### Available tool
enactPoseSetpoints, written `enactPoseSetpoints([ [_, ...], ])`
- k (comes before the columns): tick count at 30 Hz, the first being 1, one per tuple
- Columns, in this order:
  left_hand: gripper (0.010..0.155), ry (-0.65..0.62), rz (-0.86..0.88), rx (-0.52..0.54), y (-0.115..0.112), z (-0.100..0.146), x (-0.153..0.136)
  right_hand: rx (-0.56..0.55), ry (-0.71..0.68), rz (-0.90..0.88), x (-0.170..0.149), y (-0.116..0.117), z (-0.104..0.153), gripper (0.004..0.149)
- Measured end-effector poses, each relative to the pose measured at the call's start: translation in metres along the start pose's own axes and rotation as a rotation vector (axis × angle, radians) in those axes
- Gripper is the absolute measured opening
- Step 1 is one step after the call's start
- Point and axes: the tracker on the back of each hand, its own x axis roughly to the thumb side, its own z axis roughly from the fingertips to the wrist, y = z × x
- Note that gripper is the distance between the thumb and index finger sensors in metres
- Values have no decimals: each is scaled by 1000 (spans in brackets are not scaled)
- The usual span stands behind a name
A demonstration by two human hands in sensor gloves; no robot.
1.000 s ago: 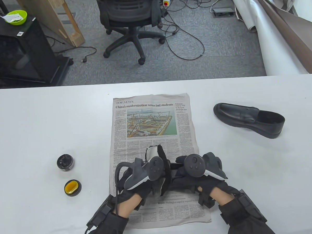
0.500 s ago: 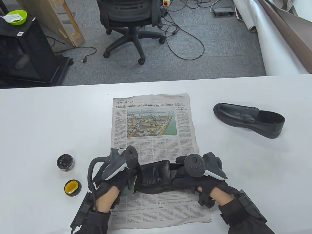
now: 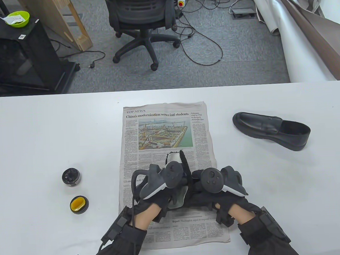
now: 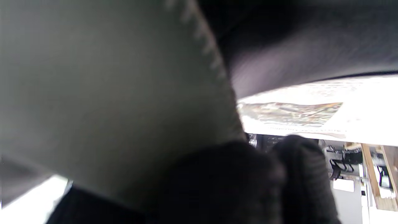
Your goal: Dip and apply built-in sponge shoe polish on shoes
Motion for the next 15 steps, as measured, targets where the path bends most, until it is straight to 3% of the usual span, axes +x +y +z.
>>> enactPoseSetpoints([
  [2, 57, 9, 72, -29, -3, -1, -5, 3, -2, 1, 0, 0, 0, 44],
  [9, 56, 50, 83, -148, -4, -4, -31, 9, -4, 1, 0, 0, -1, 44],
  [15, 55, 136, -66, -284, -5, -3, -59, 9, -3, 2, 0, 0, -1, 44],
])
